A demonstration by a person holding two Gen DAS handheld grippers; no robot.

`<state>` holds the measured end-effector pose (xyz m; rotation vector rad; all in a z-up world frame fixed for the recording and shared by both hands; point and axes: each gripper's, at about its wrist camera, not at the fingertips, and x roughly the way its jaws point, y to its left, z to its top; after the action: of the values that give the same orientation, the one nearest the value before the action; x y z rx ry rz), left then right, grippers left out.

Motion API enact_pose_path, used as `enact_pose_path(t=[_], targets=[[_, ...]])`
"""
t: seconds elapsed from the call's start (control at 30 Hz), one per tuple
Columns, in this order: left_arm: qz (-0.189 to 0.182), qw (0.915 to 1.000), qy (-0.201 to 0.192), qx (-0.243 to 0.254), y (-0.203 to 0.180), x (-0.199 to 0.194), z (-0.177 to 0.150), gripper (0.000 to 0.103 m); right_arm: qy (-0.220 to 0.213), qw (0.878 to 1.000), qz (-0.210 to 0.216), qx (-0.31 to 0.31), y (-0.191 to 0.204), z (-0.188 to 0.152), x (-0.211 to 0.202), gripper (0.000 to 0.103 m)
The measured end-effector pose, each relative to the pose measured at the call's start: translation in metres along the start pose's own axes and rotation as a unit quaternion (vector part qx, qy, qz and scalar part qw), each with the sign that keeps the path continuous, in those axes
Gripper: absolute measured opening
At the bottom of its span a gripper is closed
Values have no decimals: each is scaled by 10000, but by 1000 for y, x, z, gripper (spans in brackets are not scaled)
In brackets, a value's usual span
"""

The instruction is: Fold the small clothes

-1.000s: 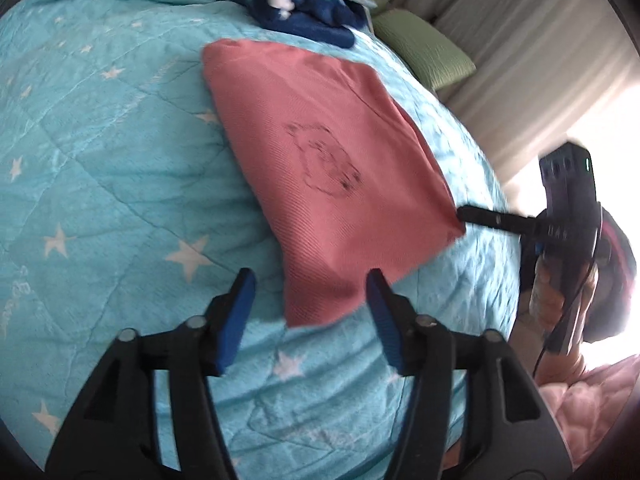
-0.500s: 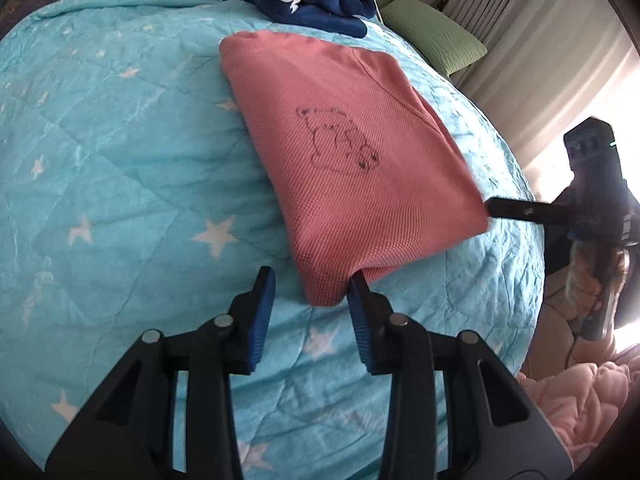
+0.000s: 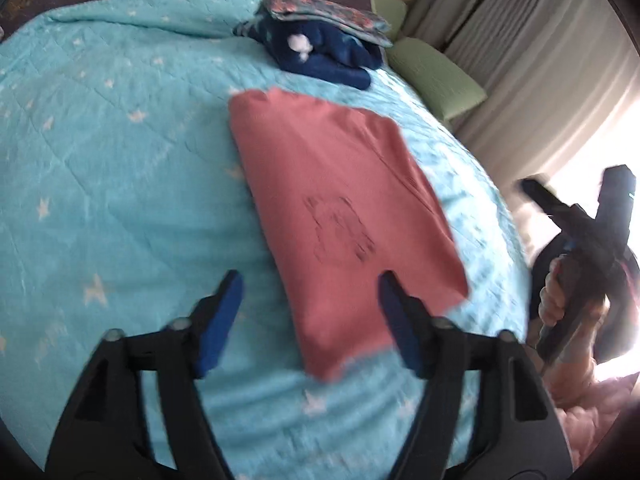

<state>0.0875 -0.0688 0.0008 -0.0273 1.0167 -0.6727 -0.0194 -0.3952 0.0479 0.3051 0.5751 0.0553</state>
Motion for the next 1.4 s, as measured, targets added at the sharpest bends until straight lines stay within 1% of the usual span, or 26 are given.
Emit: enact_pose_path(t=[0.03, 0.07, 0.1, 0.13, 0.17, 0.2, 0.23, 0.27, 0.3, 0.33, 0.4, 0.53, 0.63, 0.7, 0.8, 0.9, 0.97, 1.03, 1.07, 1.1, 1.13, 1.2, 1.27, 1.33, 1.4], targets=[[75, 10000, 18, 8, 1, 7, 4, 80, -371, 9993, -51, 25, 1, 0, -1, 103], [105, 9998, 160, -20, 4, 18, 10, 80, -351, 9994, 15, 63, 0, 1, 5, 103], [83, 9995, 284, -82, 7, 27, 14, 80, 88, 9990, 297, 336, -8, 4, 25, 103], [12, 9990, 393, -190, 12, 34, 18, 80, 281, 9959, 558, 656, -13, 6, 35, 103], [-79, 9985, 448, -307, 16, 40, 21, 80, 641, 9833, 1028, 1354, -28, 3, 54, 103], [-211, 9977, 473, -448, 20, 45, 24, 80, 998, 9718, 1267, 1720, -36, 1, 67, 101], [-329, 9968, 487, -543, 24, 49, 26, 80, 1407, 9562, 1597, 2011, -44, -2, 85, 99], [-437, 9958, 491, -634, 27, 52, 28, 80, 1628, 9472, 1784, 2108, -48, -4, 98, 94], [-521, 9950, 478, -710, 29, 55, 30, 80, 1720, 9457, 1765, 2117, -47, -5, 106, 93], [-585, 9943, 468, -756, 30, 58, 32, 80, 1792, 9475, 1665, 2060, -48, -6, 114, 93], [-676, 9938, 475, -745, 31, 62, 37, 80, 1967, 9460, 1666, 1964, -49, -7, 126, 92], [-761, 9942, 408, -639, 29, 69, 45, 80, 2407, 9319, 1913, 1924, -45, -8, 151, 89], [-897, 9936, 348, -598, 32, 77, 49, 80, 2523, 9309, 2032, 1686, -37, -3, 167, 89], [-858, 9946, 240, -526, 31, 81, 50, 80, 2602, 9317, 2057, 1481, -30, 1, 176, 89], [-764, 9966, 148, -265, 25, 86, 54, 82, 2680, 9349, 2052, 1097, -18, 6, 182, 89], [-812, 9964, 195, -142, 22, 94, 58, 91, 2731, 9363, 2011, 912, -10, 6, 190, 89], [-920, 9955, 183, -159, 21, 97, 61, 98, 2698, 9350, 2080, 984, -11, 8, 195, 89], [-987, 9947, 203, -197, 21, 98, 63, 99, 2662, 9326, 2179, 1088, -12, 10, 201, 89], [-1032, 9941, 241, -244, 23, 99, 65, 99, 2643, 9323, 2209, 1100, -14, 9, 201, 84], [-1063, 9936, 274, -278, 23, 101, 66, 99, 2638, 9327, 2209, 1084, -15, 9, 202, 77], [-1106, 9929, 309, -321, 24, 101, 68, 99, 2646, 9325, 2206, 1084, -17, 9, 203, 74], [-1177, 9916, 374, -390, 26, 102, 71, 99, 2658, 9292, 2286, 1165, -21, 9, 204, 65], [-1209, 9908, 414, -435, 27, 104, 74, 99, 2688, 9231, 2399, 1342, -27, 9, 207, 60], [-1163, 9915, 426, -391, 25, 105, 73, 99, 2703, 9189, 2472, 1467, -30, 9, 210, 60], [-1014, 9937, 418, -212, 19, 106, 72, 99, 2713, 9192, 2466, 1435, -24, 9, 215, 60]])
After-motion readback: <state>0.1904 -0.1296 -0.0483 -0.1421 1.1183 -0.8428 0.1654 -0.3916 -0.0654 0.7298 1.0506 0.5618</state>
